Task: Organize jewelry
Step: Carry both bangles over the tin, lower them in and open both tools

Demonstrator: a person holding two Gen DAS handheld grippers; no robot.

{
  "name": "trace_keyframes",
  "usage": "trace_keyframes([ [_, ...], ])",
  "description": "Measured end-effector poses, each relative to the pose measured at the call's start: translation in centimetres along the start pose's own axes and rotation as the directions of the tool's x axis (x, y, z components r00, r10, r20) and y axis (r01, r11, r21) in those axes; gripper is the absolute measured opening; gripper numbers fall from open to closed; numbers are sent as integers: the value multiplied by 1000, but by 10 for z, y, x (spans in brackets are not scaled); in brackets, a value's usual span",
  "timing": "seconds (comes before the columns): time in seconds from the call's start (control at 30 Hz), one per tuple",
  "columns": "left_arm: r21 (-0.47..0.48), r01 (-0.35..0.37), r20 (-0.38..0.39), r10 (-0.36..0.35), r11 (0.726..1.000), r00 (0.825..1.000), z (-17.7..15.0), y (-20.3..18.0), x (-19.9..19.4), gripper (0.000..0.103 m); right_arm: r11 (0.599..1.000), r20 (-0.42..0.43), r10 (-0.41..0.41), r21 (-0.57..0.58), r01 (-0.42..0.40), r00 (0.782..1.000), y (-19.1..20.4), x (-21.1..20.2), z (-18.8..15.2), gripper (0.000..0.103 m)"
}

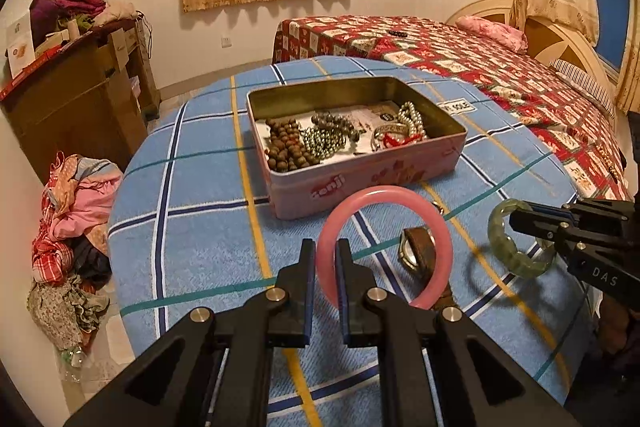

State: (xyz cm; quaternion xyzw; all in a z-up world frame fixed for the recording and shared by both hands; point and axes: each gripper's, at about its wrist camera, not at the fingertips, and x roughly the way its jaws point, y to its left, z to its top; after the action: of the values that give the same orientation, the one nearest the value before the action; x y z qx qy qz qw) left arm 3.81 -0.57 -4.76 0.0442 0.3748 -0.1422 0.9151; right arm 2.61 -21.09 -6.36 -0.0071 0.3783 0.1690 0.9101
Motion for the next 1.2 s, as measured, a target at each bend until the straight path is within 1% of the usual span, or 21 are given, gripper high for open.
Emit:
trace_keyframes([
  [0.27,8,6,33,-7,1000,999,14,-2,-10,9,1000,17,8,-6,-8,1000,0,-4,8,11],
  [0.67,12,-9,79,8,1000,997,45,5,-11,9,1000,57,25,-17,-24,998,-1,-6,37,11],
  [1.2,27,-15,95,13,1000,995,69,10,0,9,998,72,32,-51,-28,997,-3,3,70,11],
])
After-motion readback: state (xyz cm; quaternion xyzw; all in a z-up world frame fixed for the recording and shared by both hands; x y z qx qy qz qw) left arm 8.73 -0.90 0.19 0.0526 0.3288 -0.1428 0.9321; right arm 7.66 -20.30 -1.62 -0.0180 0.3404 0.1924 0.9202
